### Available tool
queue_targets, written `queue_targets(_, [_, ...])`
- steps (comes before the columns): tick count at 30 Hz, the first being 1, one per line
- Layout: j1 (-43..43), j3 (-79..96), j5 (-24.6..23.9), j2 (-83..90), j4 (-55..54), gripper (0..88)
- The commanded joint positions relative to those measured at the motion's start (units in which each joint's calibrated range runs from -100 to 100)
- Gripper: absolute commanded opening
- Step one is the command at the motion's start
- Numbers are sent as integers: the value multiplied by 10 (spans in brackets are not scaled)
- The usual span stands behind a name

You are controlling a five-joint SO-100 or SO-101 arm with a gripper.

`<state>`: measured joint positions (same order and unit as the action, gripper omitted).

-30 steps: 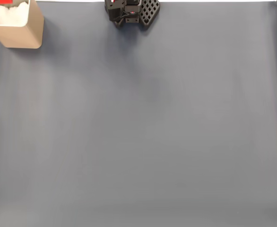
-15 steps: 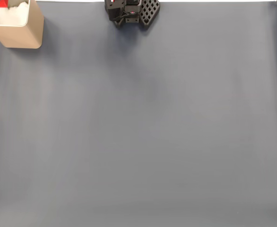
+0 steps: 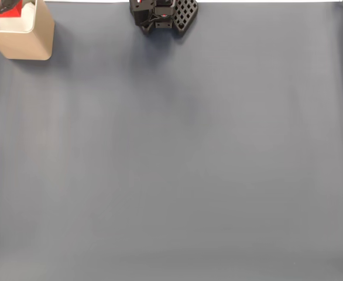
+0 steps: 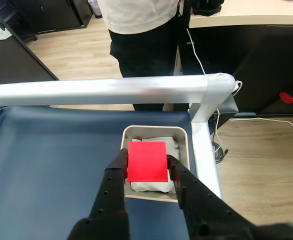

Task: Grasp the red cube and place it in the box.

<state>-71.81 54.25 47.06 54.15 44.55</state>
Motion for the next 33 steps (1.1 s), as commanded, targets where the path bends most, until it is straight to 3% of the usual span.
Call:
queue_targets(1, [-12, -1, 3, 24, -14, 30])
queue_targets(23, [-20, 10, 6, 31, -23, 39])
queue_targets(26, [-20, 13, 8, 32, -22, 107])
queue_targets(30, [-20, 20, 6, 38, -34, 276])
queue_targets(33, [-19, 21, 9, 37, -41, 338])
